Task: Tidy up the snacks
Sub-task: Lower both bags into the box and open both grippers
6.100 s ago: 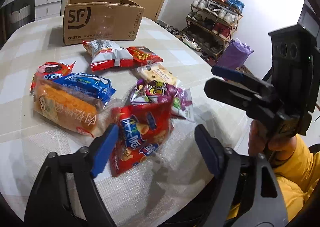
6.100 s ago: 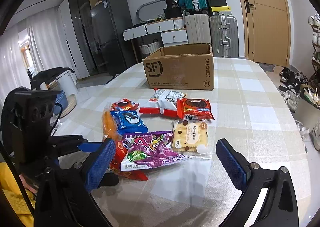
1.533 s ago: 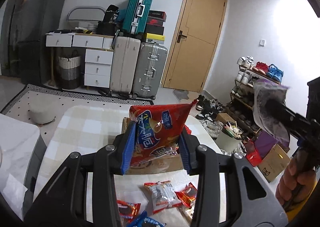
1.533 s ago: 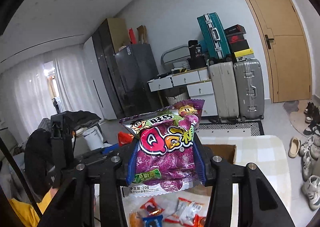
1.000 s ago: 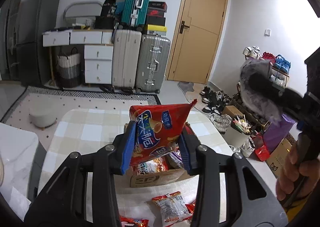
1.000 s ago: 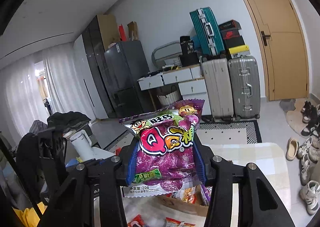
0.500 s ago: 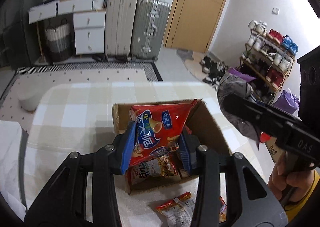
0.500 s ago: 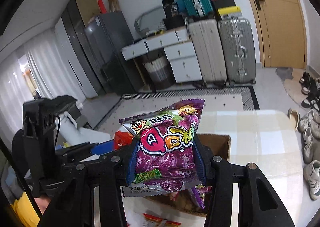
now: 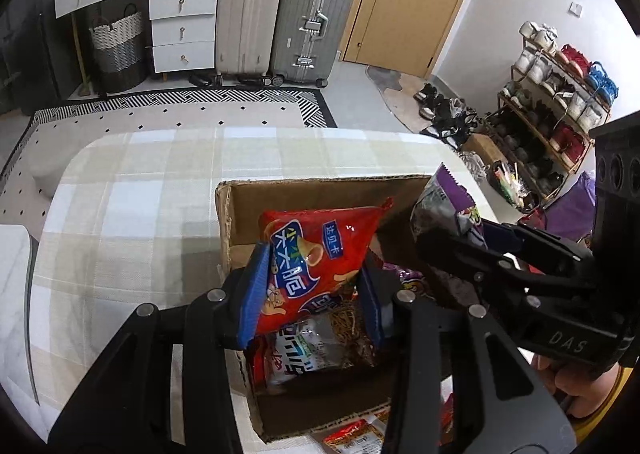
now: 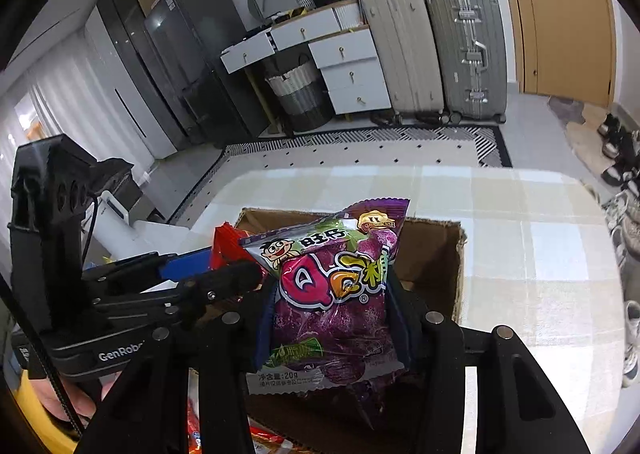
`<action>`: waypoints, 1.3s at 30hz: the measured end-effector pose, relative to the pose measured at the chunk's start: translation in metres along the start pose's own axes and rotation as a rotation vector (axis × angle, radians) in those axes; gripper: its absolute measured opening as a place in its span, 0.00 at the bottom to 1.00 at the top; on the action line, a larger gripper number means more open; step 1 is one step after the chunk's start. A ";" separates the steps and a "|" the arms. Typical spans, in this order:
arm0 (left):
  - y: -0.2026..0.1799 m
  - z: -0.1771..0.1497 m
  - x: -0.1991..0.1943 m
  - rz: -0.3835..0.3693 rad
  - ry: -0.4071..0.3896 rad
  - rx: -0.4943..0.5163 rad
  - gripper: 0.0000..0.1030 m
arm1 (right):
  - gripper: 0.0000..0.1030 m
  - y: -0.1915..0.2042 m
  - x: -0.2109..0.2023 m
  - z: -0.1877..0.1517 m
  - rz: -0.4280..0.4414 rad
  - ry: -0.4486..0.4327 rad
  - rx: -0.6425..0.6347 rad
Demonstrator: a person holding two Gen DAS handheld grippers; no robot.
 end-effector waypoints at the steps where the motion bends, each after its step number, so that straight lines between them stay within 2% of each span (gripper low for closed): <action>1: 0.000 -0.001 0.005 -0.002 0.007 0.005 0.38 | 0.46 0.000 0.001 -0.002 0.001 0.007 0.003; 8: 0.003 -0.006 0.028 0.020 0.024 0.018 0.39 | 0.47 0.003 0.021 -0.010 0.012 0.052 0.008; 12: 0.008 -0.003 0.029 0.012 0.006 -0.003 0.45 | 0.47 0.000 0.023 -0.010 0.004 0.049 0.011; 16: 0.006 -0.010 0.012 0.014 -0.007 0.000 0.52 | 0.49 -0.002 0.019 -0.012 -0.005 0.049 0.027; 18: 0.006 -0.012 0.006 0.024 -0.012 0.002 0.57 | 0.51 -0.004 0.019 -0.012 -0.050 0.053 0.018; 22: 0.006 -0.025 -0.024 0.027 -0.021 0.021 0.59 | 0.52 0.001 0.007 -0.012 -0.037 0.042 0.027; 26: 0.000 -0.034 -0.056 0.045 -0.043 0.030 0.73 | 0.53 0.007 -0.015 -0.008 -0.011 0.013 0.055; 33: -0.026 -0.055 -0.136 0.037 -0.102 0.038 0.76 | 0.55 0.043 -0.088 -0.002 0.008 -0.082 0.010; 36: -0.032 -0.068 -0.176 0.058 -0.168 0.057 0.78 | 0.61 0.064 -0.126 -0.004 0.010 -0.114 -0.023; 39: -0.033 -0.082 -0.211 0.069 -0.212 0.050 0.79 | 0.62 0.083 -0.161 -0.010 0.015 -0.155 -0.062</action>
Point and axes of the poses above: each gripper's, at about its wrist camera, not at the fingertips, and x roughly the way its jaws point, y to its left, z to its top, the point moved 10 cm from there along x, roughly the way its jaws point
